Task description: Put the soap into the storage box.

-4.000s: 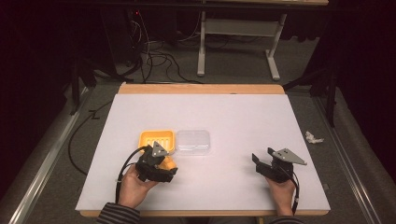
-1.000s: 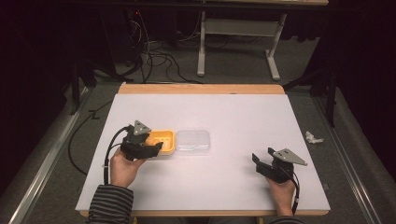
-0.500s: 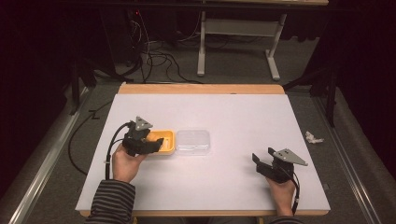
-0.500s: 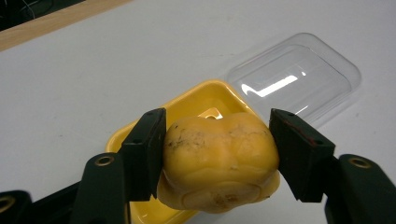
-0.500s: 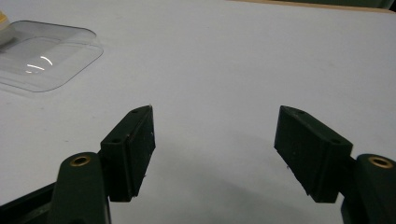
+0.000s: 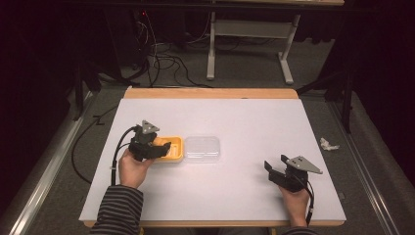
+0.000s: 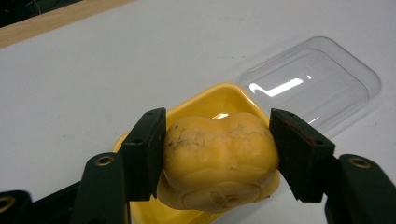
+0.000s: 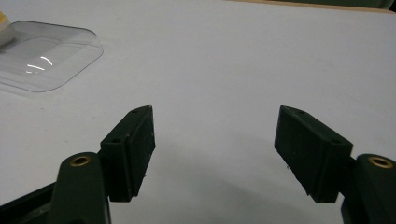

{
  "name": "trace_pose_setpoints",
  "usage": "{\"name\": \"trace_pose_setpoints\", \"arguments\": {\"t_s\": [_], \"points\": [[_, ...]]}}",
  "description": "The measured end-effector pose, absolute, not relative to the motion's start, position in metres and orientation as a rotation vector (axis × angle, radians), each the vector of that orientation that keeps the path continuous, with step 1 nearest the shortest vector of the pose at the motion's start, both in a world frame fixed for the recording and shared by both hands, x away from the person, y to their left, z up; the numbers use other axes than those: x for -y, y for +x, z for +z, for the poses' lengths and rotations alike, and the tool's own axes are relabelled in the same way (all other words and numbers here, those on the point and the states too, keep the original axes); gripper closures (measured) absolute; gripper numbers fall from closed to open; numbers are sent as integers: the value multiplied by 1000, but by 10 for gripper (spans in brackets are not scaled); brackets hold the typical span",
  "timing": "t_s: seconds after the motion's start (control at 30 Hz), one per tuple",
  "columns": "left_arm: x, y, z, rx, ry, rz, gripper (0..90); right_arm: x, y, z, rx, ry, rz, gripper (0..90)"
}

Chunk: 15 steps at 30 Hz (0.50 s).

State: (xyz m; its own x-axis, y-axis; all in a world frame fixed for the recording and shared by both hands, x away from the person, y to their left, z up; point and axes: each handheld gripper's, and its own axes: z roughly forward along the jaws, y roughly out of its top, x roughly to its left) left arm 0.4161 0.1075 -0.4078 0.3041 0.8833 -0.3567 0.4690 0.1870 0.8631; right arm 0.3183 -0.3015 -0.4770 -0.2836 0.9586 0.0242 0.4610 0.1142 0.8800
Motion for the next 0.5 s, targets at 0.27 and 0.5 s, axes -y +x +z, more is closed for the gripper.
{"name": "trace_pose_setpoints", "arguments": {"t_s": [0.27,0.5], "points": [[-107,421,-411,-1340,1441,467,392,301,318,-477,-1817,1379,1107,295],[-106,427,-415,-1353,1440,471,392,301,318,-477,-1816,1379,1109,295]]}}
